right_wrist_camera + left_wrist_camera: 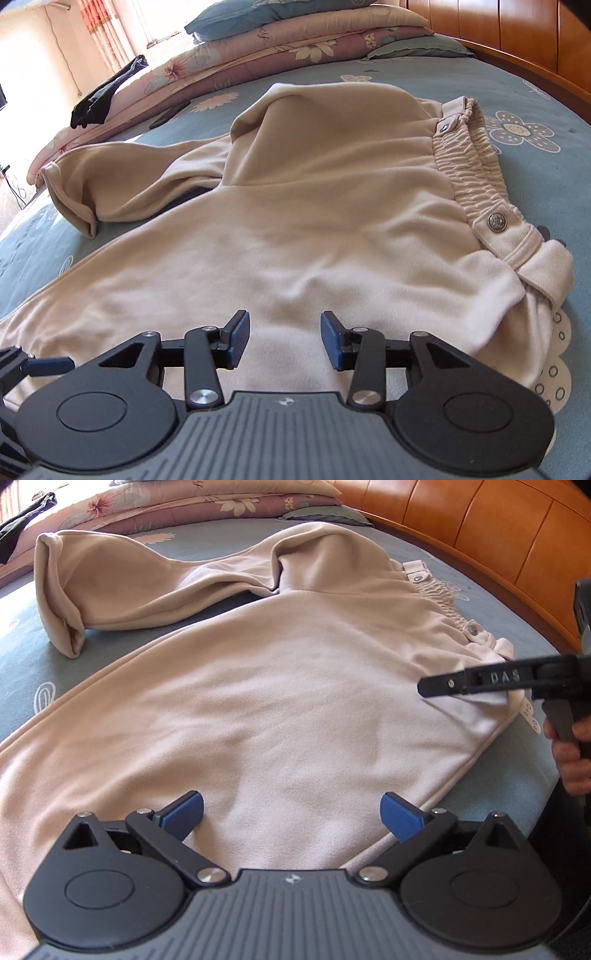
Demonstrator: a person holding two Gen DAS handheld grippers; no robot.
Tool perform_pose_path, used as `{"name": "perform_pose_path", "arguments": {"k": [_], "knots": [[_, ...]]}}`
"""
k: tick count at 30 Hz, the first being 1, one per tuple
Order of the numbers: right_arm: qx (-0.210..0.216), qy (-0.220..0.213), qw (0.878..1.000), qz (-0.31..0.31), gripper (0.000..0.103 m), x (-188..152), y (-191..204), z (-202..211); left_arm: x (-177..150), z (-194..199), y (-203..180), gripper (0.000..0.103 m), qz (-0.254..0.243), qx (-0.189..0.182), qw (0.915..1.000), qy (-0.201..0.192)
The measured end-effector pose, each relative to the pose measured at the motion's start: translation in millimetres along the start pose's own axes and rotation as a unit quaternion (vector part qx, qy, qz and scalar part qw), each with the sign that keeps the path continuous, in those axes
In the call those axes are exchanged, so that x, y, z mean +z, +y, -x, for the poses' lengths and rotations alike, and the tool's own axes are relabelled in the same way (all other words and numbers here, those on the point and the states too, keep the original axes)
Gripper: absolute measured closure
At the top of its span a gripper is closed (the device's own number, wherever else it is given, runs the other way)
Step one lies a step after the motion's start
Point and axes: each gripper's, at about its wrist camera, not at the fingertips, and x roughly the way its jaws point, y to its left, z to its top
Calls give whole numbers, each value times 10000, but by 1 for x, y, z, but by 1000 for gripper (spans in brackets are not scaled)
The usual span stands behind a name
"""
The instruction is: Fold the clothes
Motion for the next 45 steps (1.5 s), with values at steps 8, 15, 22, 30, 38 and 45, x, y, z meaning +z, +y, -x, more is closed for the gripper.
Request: {"name": "perform_pose_path", "arguments": {"k": [8, 15, 22, 30, 38, 45], "knots": [[70, -84, 9983, 581, 16, -32, 18, 9, -22, 6, -17, 1, -64, 321, 9994, -86], [-57, 30, 9944, 1055, 0, -39, 39, -1, -11, 38, 23, 1, 321, 550, 9945, -828], [-176, 15, 9928, 1180, 0, -41, 42, -3, -34, 51, 120, 1, 1865, 984, 9746, -751], [-255, 23, 9923, 1214, 0, -42, 44, -3, -69, 74, 170, 1, 2225, 1452, 9633, -386], [-291, 16, 9921, 1218, 0, -43, 45, -3, -79, 115, 237, 1, 3188, 926, 9365, -1132], [-346, 54, 9921, 1201, 0, -41, 46, -5, -79, 100, 272, 1, 3400, 1422, 9253, -894]]}}
